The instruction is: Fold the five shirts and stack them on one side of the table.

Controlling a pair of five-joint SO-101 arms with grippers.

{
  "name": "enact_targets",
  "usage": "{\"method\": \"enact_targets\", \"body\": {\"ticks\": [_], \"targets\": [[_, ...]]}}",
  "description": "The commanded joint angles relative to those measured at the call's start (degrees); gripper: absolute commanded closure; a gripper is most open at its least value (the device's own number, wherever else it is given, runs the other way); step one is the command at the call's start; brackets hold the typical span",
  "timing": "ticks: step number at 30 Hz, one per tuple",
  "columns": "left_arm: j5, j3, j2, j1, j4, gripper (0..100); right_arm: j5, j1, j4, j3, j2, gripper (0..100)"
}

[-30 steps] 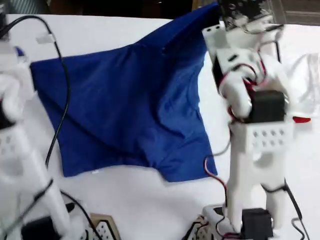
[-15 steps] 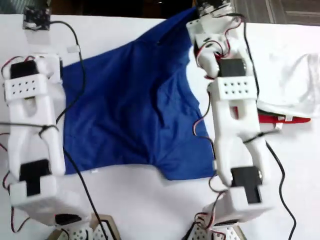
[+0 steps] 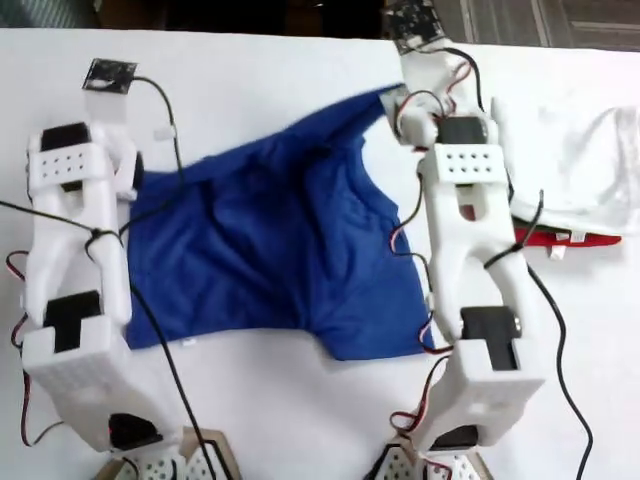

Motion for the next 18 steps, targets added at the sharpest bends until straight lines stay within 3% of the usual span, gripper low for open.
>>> {"method": "enact_targets", "body": {"ticks": [1,8,14,18], "targets": [[-3.43,-6.11,-4.13,0.09,9.85,97,0.35,2.07,6.46,-0.62,-7.43,97.9],[-4.31,-10.68,-4.57,0.0,17.05,97,0.35,1.89,10.59,-0.53,-11.3,97.9],[-7.65,-14.11,-4.57,0.26,30.68,97,2.73,1.54,23.16,-0.18,-17.1,97.9],[-7.91,-10.68,-4.57,-1.58,31.47,97,6.77,1.8,30.37,-0.18,-19.65,97.8]]}}
